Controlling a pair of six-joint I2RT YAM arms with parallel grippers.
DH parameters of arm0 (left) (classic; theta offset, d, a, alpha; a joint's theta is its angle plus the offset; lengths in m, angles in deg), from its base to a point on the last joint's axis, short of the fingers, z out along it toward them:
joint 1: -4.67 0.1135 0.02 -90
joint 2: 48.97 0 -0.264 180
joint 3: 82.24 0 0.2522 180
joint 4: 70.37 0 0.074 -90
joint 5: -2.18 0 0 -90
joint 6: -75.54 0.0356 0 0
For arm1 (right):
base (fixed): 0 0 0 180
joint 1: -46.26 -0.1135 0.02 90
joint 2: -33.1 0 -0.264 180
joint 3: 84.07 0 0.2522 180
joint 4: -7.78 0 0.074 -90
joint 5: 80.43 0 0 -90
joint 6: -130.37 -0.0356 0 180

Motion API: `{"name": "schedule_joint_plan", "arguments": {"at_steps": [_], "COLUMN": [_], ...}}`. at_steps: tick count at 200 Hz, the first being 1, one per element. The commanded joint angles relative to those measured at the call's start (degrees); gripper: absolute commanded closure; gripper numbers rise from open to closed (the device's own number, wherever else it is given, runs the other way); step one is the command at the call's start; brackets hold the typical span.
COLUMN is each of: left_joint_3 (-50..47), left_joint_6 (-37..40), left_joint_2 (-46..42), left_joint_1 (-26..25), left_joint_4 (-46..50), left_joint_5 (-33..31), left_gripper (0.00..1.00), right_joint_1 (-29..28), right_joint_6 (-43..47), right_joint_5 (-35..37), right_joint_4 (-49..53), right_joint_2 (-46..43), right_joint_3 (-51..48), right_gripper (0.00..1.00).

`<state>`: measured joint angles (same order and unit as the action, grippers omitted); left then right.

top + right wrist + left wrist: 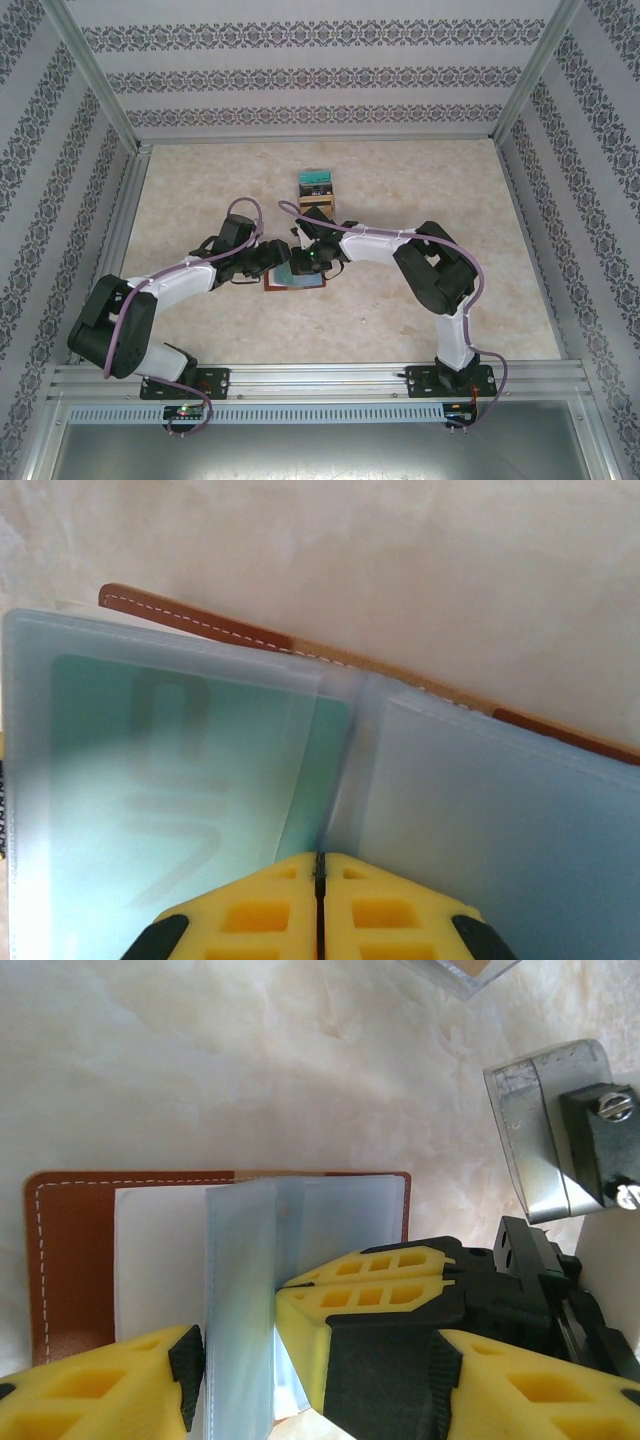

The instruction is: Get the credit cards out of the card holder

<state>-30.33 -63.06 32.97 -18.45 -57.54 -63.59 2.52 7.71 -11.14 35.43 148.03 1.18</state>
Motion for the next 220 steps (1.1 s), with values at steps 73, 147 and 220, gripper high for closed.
{"name": "schedule_joint_plan", "arguments": {"at_steps": [73, 147, 220], "left_joint_3": [-2.12, -2.31, -2.25], "left_joint_6": [0.92, 0.58, 0.25], "left_joint_2": [-6.36, -2.19, 0.70], "left_joint_1": [2.20, 2.27, 2.21], "left_joint_4": [2.37, 1.47, 2.59], "left_joint_5": [-1.51, 0.39, -0.49], "left_gripper": [0.36, 0.39, 0.43], "right_joint_1": [-1.08, -0.95, -1.01], "right_joint_6": [1.46, 1.64, 1.61], "right_joint_5": [0.58, 0.50, 0.57], "right_joint_4": [3.61, 3.70, 3.75], "right_joint_2": [3.00, 2.95, 2.79], "right_joint_3": [0.50, 0.59, 0.41], "right_gripper": [0.90, 0.91, 0.91]}}
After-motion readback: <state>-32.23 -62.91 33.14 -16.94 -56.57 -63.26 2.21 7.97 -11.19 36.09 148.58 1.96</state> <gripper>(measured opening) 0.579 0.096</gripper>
